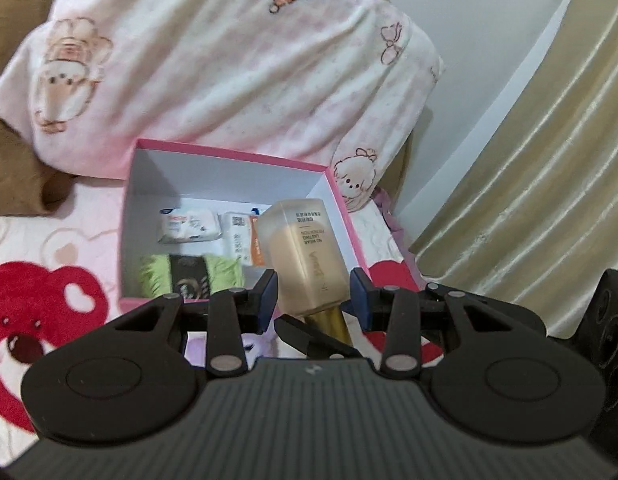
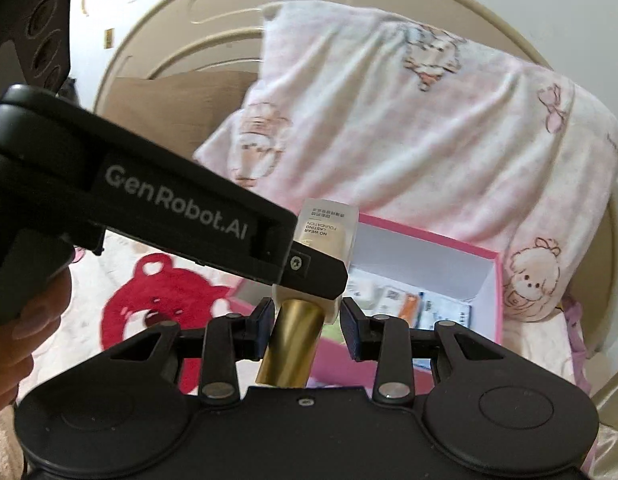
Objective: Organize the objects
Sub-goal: 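Carry the bottle into the pink box and open the left gripper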
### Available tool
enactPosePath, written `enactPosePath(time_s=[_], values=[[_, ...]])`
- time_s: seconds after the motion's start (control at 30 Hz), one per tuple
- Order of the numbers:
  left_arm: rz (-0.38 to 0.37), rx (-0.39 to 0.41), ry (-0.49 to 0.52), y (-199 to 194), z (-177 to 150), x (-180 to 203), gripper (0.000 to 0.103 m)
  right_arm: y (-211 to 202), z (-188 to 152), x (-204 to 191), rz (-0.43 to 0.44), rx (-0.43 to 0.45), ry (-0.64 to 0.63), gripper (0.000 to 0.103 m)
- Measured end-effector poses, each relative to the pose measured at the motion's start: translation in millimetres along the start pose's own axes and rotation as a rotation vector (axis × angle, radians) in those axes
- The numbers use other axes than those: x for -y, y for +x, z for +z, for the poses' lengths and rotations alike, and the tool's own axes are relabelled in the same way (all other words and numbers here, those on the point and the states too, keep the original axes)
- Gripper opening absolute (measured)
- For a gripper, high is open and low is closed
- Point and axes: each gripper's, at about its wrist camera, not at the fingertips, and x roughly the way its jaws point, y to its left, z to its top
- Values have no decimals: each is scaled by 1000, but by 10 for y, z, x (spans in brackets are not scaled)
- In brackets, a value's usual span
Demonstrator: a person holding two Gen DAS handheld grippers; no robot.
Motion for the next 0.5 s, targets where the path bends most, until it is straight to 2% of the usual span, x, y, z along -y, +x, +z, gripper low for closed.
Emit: enactPosePath(time_s=[0.03, 0.23, 0.5], values=[[-1, -6, 15, 82, 48, 53, 37, 52, 36, 86, -5, -8, 14, 41], [-33, -47, -47, 806, 323, 85, 37, 445, 189, 670, -60, -87, 93, 41], [-45, -130, -137, 1753, 499, -215, 37, 1176, 146, 1140, -121, -223, 100, 41]])
